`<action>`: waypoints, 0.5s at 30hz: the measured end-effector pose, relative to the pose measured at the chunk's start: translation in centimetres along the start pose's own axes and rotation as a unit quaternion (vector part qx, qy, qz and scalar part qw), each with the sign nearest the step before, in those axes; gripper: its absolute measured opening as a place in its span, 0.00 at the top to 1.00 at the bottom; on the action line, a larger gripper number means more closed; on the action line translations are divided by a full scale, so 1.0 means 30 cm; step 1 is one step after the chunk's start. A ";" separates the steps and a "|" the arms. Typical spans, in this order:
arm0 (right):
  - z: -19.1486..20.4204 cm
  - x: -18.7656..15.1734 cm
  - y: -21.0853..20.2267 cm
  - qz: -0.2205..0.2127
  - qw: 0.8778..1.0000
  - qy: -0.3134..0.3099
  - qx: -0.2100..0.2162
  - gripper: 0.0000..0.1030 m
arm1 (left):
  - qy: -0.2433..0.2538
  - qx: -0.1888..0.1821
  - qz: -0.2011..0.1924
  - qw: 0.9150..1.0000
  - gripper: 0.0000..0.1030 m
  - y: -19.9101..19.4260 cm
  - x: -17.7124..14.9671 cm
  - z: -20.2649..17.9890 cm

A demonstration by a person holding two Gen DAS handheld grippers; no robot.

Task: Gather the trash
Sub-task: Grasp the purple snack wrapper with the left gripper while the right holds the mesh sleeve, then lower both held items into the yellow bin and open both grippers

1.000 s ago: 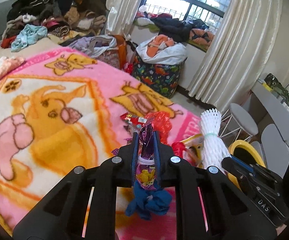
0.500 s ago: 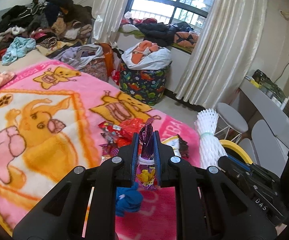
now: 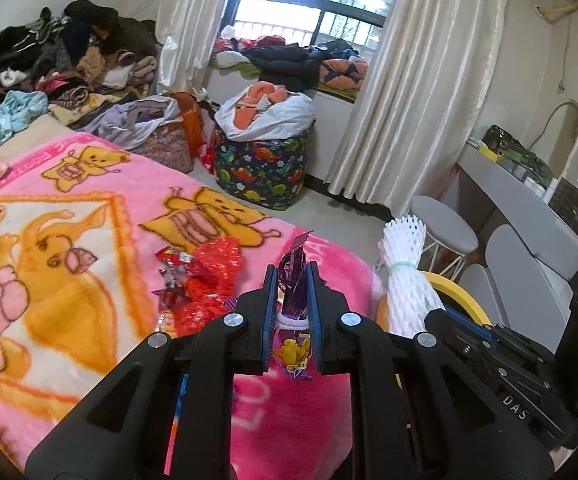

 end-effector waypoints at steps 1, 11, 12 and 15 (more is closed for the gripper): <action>-0.007 -0.004 -0.006 -0.001 1.000 0.003 -0.002 0.91 | 0.001 -0.001 0.000 1.000 0.91 0.001 0.000 -0.009; -0.085 -0.032 -0.063 -0.013 0.999 0.033 -0.016 0.91 | 0.025 -0.015 0.004 1.000 0.91 0.014 -0.002 -0.109; -0.092 -0.034 -0.066 -0.014 0.999 0.035 -0.018 0.91 | 0.027 -0.016 0.004 0.999 0.91 0.017 -0.004 -0.119; -0.118 -0.042 -0.082 -0.017 0.999 0.044 -0.022 0.91 | 0.034 -0.019 0.005 0.999 0.91 0.022 -0.004 -0.146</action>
Point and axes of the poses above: each gripper's, at about its wrist camera, not at the fingertips, and y roughly the way its jaws point, z to its left, x to its top, the point moved 9 cm from there along y, roughly the way its jaws point, and after that the axes turned 15 degrees about z, right-handed, at the moved point
